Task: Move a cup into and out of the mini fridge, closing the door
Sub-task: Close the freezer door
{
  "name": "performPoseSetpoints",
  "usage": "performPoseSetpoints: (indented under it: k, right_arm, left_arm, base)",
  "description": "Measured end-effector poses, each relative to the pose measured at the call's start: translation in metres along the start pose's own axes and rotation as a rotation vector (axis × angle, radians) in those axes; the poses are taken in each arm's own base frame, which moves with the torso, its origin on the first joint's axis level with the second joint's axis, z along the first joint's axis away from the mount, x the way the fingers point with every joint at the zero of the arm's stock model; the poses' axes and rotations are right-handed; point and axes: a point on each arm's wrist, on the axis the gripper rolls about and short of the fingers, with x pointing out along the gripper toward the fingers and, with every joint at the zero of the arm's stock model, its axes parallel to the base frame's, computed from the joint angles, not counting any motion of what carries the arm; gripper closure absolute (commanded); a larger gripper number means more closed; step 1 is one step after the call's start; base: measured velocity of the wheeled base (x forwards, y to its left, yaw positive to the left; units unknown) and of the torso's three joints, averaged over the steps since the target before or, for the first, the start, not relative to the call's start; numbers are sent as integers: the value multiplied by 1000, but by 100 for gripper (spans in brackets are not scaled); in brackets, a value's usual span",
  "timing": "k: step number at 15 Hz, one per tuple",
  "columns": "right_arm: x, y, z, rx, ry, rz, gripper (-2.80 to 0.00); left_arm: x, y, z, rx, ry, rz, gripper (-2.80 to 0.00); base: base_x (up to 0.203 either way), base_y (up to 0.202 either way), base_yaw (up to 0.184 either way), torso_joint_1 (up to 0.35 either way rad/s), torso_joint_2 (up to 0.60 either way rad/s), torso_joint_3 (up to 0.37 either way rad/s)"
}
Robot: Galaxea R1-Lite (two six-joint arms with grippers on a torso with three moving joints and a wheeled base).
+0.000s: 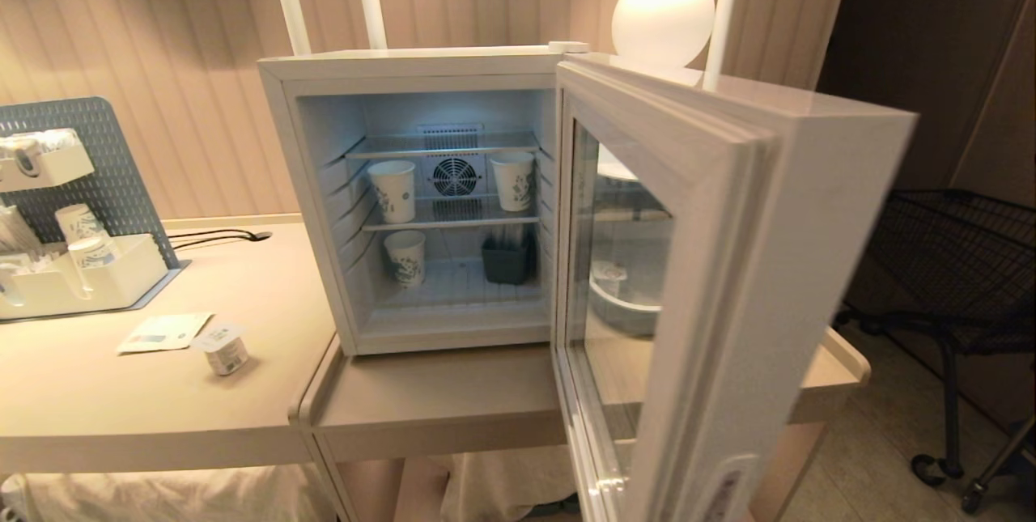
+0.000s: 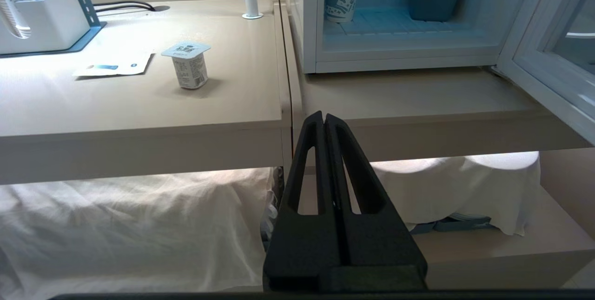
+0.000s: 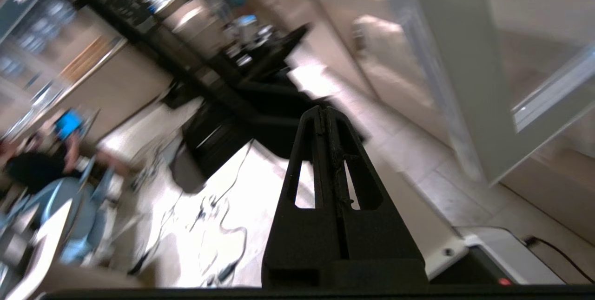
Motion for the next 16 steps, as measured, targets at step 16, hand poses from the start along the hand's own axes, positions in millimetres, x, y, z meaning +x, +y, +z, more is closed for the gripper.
performPoseSetpoints:
  k: [16]
  right_arm:
    - [250,-123,120,46,-61,-343,0]
  left_arm:
    - [0,0,0,-1,0,0,0]
  base:
    - [0,0,0,0,0,0]
